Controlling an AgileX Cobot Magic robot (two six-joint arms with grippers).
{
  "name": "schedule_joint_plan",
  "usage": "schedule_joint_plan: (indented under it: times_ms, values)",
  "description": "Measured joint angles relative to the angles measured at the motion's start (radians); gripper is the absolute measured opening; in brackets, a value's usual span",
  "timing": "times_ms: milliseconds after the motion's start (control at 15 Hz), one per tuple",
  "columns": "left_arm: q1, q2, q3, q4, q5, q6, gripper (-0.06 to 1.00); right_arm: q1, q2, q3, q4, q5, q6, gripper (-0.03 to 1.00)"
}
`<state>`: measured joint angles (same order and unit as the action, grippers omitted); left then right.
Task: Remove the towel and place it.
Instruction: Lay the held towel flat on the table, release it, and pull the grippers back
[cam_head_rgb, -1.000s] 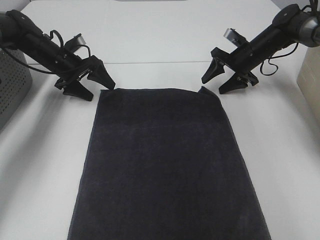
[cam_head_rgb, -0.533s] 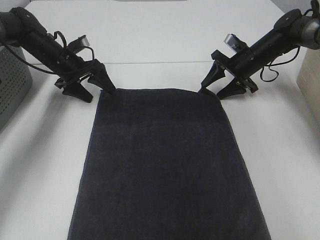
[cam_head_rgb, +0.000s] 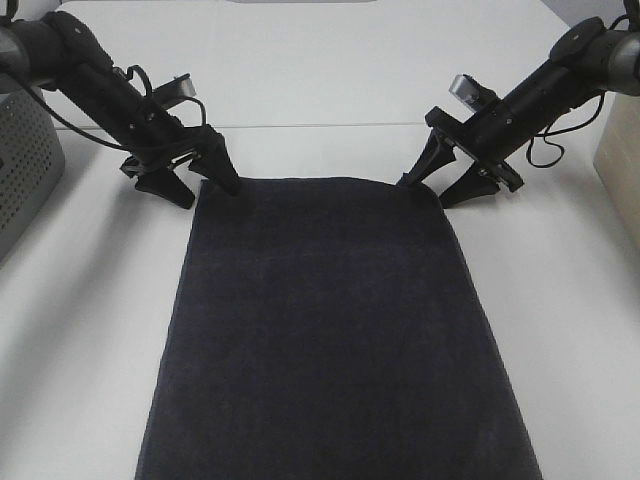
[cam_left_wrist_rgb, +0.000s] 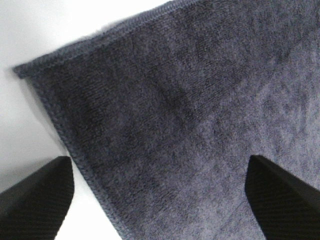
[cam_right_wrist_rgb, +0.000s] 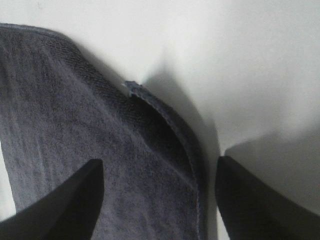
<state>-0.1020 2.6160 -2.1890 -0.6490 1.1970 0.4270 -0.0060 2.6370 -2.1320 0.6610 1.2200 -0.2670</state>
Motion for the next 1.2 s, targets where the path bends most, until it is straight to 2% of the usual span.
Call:
schedule_joint_plan:
  times_ms: [267, 400, 533, 600, 667, 733, 1067, 1200]
  values:
    - [-0.060, 0.000, 0.000, 0.003, -0.029, -0.037, 0.83, 0.026, -0.005, 0.003, -0.050, -0.004, 0.000, 0.55]
    - [-0.100, 0.000, 0.000, 0.011, -0.068, -0.079, 0.73, 0.091, -0.007, 0.003, -0.098, -0.022, 0.001, 0.44]
    - [-0.120, 0.008, 0.001, 0.020, -0.089, -0.100, 0.52, 0.135, -0.007, 0.003, -0.129, -0.048, 0.026, 0.25]
    - [-0.124, 0.014, 0.003, 0.026, -0.098, -0.100, 0.28, 0.139, -0.007, 0.003, -0.135, -0.056, 0.059, 0.10]
    - [-0.126, 0.019, 0.003, 0.027, -0.103, -0.100, 0.13, 0.137, -0.007, 0.003, -0.134, -0.057, 0.074, 0.04]
    - [-0.126, 0.019, 0.003, 0.026, -0.105, -0.100, 0.04, 0.138, -0.007, 0.003, -0.140, -0.057, 0.080, 0.02]
    - [-0.126, 0.019, 0.003, 0.027, -0.105, -0.074, 0.02, 0.140, -0.019, 0.004, -0.160, -0.061, 0.082, 0.02]
    - [-0.128, 0.016, -0.025, 0.104, -0.102, -0.070, 0.02, 0.143, -0.046, -0.002, -0.282, -0.087, 0.094, 0.02]
